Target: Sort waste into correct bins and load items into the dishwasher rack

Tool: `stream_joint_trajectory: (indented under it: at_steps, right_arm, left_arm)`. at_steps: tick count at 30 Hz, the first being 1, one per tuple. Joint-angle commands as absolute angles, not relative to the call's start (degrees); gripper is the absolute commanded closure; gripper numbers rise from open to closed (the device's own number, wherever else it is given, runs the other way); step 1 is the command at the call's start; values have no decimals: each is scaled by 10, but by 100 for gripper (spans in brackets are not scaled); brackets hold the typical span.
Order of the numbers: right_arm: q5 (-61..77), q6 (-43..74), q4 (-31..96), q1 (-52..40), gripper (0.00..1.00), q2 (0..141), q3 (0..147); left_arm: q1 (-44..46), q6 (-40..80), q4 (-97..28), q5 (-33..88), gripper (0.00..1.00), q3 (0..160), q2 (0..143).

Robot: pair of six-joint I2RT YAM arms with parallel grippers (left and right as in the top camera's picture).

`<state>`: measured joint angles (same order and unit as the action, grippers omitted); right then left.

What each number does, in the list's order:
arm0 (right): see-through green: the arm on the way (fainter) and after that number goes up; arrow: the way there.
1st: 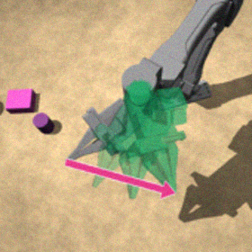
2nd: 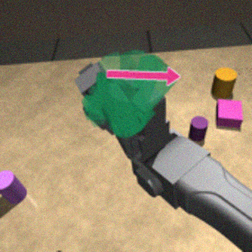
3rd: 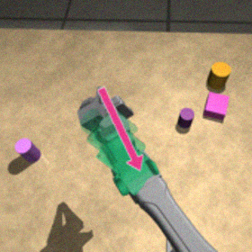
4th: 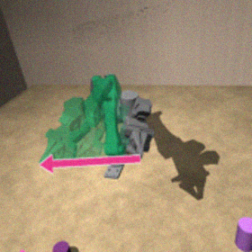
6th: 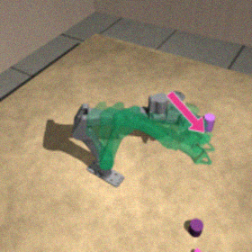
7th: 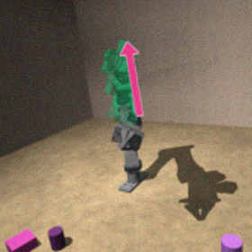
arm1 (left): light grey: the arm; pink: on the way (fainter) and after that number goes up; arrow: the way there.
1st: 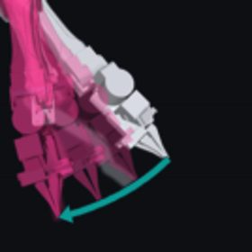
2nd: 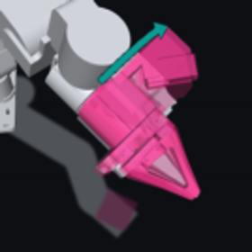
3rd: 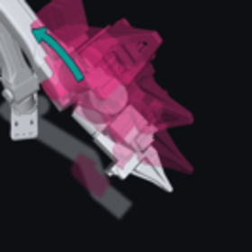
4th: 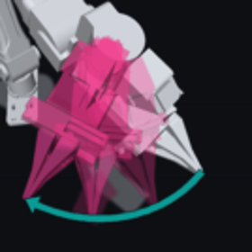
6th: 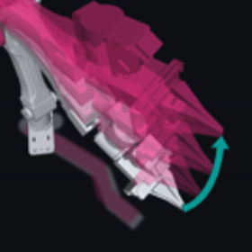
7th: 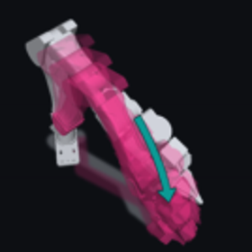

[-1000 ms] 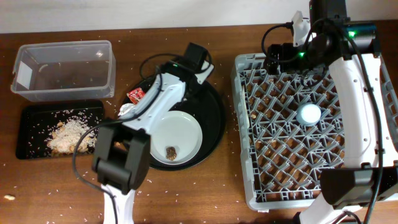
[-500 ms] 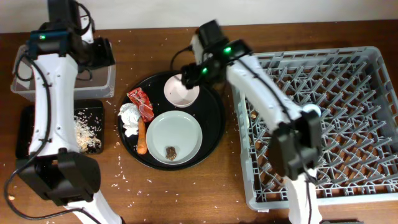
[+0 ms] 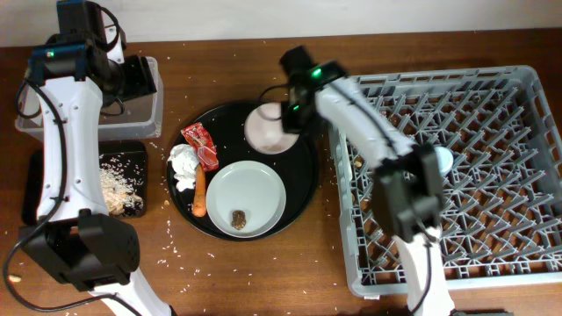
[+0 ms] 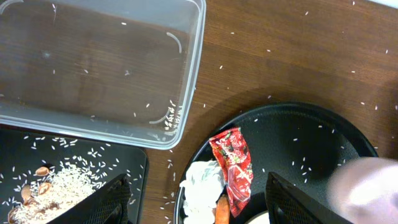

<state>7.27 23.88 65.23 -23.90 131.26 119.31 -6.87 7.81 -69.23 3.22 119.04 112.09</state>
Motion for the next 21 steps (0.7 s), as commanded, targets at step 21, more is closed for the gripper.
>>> stream_joint_trajectory:
  at_steps: [21]
  right_arm:
    - [-647,176,802,-204,85,1290,1146]
  left_arm:
    - [-70,81,-648,6,31,1189,1126]
